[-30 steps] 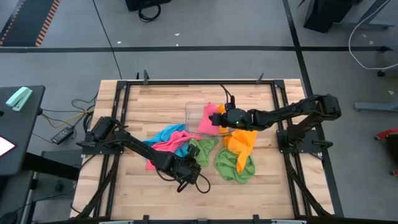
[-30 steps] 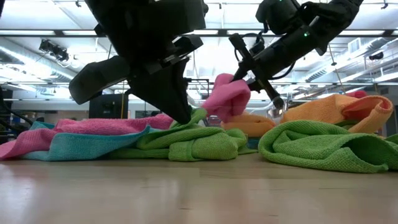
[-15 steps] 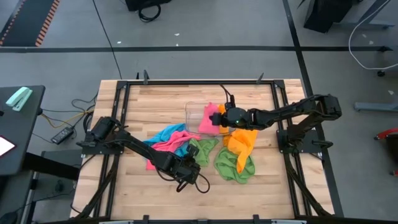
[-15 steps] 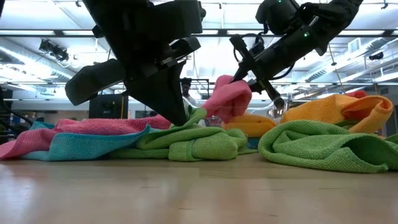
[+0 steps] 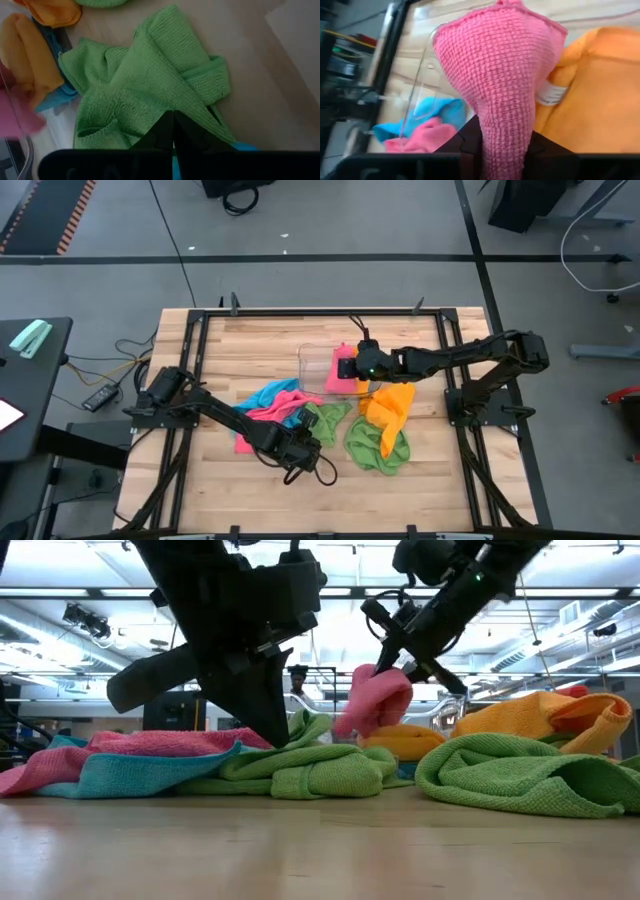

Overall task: Fold microfiber towels
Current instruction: Put the folded pink microfiber cloth into the transparent bin

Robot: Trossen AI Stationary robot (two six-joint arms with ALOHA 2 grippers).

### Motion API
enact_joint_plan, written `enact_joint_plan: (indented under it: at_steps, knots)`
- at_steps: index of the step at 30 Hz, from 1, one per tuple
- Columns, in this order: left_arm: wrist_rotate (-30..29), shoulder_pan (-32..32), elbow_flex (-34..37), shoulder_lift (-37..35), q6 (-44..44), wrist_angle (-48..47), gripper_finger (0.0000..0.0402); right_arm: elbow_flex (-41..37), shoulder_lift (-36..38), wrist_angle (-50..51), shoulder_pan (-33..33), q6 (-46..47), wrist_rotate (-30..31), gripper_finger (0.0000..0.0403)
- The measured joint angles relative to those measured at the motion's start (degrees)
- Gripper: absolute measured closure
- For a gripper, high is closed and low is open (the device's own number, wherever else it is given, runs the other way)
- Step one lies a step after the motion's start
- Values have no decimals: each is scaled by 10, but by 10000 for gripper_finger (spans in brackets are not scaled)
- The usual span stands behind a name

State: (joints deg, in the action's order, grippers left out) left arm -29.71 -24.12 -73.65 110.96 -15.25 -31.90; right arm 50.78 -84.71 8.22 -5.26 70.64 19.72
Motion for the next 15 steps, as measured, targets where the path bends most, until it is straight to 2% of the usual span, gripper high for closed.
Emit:
enact_joint_plan:
  at_steps: [8, 15]
  knots:
    - [1, 0, 0, 0, 14, -28, 374, 50, 0, 144, -3, -4, 4, 327]
    - [1, 0, 0, 0, 16, -29, 388, 42, 0, 167, -4, 8, 4, 327]
